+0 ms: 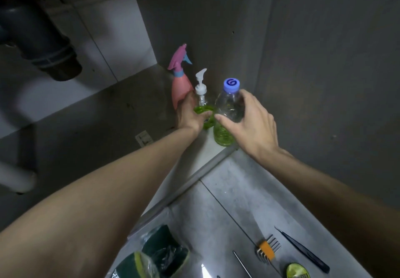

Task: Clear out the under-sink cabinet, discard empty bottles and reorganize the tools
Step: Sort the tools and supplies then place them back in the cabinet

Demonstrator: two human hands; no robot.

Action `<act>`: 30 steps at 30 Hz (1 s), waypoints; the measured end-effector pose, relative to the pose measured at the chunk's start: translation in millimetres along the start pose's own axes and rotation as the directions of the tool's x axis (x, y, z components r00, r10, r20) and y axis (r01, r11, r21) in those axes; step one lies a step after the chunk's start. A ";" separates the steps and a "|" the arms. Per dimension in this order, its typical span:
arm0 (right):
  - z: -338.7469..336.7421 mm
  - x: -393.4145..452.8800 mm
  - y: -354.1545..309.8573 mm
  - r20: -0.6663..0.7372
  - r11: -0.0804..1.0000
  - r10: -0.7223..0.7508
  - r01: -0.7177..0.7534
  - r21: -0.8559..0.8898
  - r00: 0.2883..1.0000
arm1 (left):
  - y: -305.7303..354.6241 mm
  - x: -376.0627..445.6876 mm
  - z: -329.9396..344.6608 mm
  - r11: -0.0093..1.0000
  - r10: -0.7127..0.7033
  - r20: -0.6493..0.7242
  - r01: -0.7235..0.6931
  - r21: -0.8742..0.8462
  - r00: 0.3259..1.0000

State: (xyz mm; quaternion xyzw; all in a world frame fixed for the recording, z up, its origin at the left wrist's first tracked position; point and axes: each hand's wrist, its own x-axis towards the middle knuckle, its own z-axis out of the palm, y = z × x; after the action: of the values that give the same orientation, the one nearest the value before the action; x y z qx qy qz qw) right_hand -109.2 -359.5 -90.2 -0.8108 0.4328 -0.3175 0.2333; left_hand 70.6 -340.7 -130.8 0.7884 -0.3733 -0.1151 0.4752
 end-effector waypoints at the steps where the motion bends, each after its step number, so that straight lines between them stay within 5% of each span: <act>1: 4.2 4.2 -2.4 0.016 1.000 0.013 -0.013 -0.013 1.000 | 0.9 -0.1 0.4 1.000 -0.003 -0.006 0.003 -0.010 1.000; 14: 24.5 12.1 1.8 -0.026 0.995 0.029 -0.031 -0.094 0.999 | -15.3 -16.7 -14.6 0.992 -0.074 0.043 0.078 -0.097 0.996; 16: 25.0 1.9 7.6 -0.087 0.999 0.047 -0.049 -0.022 0.995 | -16.1 -29.6 -23.2 0.994 -0.043 -0.020 0.040 -0.104 0.999; 20: 33.4 -49.2 12.9 -0.245 0.922 0.152 -0.048 0.384 0.957 | -26.1 -69.3 -53.1 0.988 -0.044 -0.077 0.032 -0.152 0.996; 24: 58.9 -118.8 21.6 0.116 0.889 0.164 -0.197 0.414 0.980 | -44.8 -134.4 -90.3 0.972 -0.124 -0.023 0.117 -0.206 0.992; 27: 82.4 -156.5 25.0 0.442 0.931 0.151 -0.277 0.236 0.884 | -52.9 -184.5 -117.7 0.962 -0.200 0.029 0.202 -0.186 0.979; 30: 99.4 -174.8 19.3 0.602 0.960 0.120 -0.247 0.132 0.790 | -59.1 -228.3 -136.9 0.956 -0.248 0.009 0.246 -0.159 0.969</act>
State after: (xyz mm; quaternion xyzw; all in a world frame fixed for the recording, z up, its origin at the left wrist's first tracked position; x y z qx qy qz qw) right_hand -122.7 -210.6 -226.0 -0.7947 0.3814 -0.0694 0.4672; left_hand 13.8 -74.6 -148.3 0.7892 -0.2591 -0.1984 0.5203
